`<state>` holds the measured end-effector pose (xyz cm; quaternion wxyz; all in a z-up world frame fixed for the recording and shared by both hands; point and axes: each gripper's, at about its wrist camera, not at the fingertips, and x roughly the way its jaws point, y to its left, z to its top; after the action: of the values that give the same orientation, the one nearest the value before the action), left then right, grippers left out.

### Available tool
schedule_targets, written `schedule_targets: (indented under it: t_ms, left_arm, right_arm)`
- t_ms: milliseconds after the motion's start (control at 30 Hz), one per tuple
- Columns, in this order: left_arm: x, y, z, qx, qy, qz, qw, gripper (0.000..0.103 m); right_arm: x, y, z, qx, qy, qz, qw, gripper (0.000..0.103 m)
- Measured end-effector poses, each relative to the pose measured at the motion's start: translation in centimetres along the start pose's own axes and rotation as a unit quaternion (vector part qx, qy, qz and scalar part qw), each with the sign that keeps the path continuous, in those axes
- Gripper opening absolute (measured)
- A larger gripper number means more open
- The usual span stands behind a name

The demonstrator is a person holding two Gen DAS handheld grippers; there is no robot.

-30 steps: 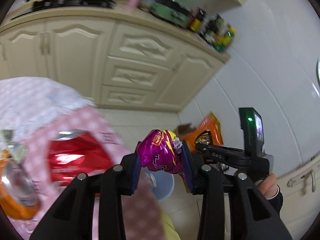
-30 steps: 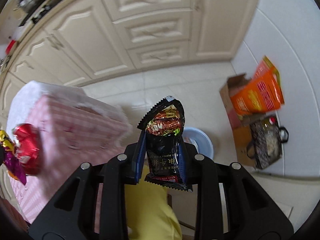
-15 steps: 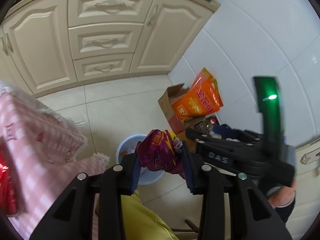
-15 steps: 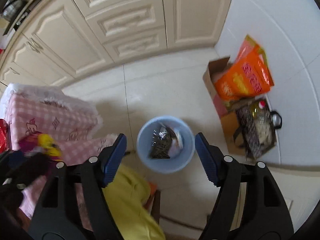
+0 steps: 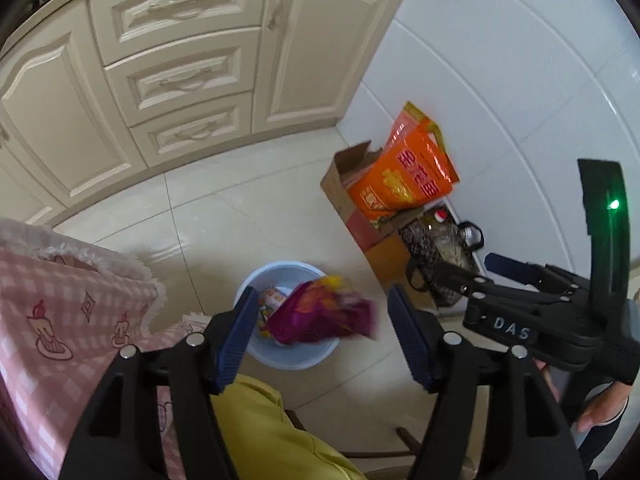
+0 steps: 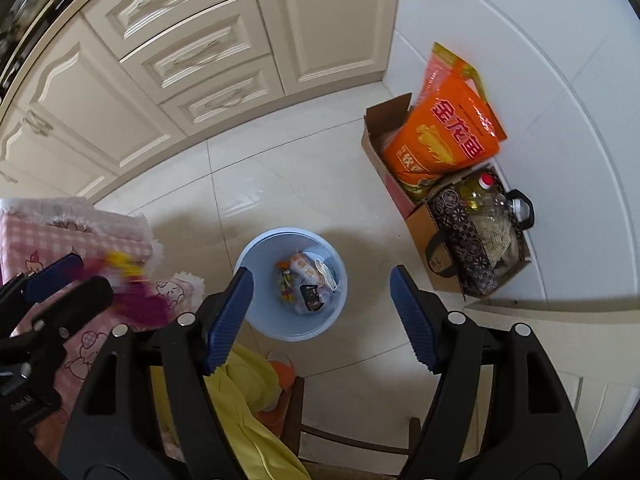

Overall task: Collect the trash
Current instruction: 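Open the left tool over the blue bin to drop the pink wrapper, then move both open tools back over the table toward the cans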

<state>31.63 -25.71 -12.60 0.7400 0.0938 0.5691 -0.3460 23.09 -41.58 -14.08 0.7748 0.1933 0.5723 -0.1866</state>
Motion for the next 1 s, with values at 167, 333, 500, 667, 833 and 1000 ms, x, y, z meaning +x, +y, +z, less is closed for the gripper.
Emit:
schedule_targets:
  t_ms: [167, 333, 500, 667, 833, 1000]
  left_arm:
    - [0.2, -0.7, -0.4, 0.014, 0.004, 0.011, 0.9998, 0.065]
    - [-0.5, -0.5, -0.6, 0.011, -0.003, 0.022, 0.9997, 0.065]
    - [-2.4, -0.5, -0.8, 0.012, -0.029, 0.028, 0.9991, 0.065]
    - [-5.5, -0.7, -1.4, 0.013, -0.062, 0.023, 0.9977, 0.065]
    - [-9.4, 0.5, -2.4, -0.002, -0.097, 0.019, 0.9951, 0.065]
    - [-14.0, 4.0, -4.4, -0.038, -0.141, 0.019, 0.9891, 0.069]
  right_arm:
    - [0.0, -0.3, -0.9, 0.004, 0.005, 0.007, 1.000, 0.071]
    - [-0.6, 0.4, -1.2, 0.001, 0.004, 0.018, 1.000, 0.071]
    - [-2.5, 1.4, -1.3, -0.010, -0.010, 0.030, 0.999, 0.071]
    - [-5.1, 2.3, -1.3, -0.015, -0.035, 0.040, 0.998, 0.071]
    - [-8.0, 5.1, -1.5, -0.039, -0.058, 0.054, 0.996, 0.071]
    - [-10.2, 9.3, -2.2, -0.078, -0.071, 0.063, 0.992, 0.071]
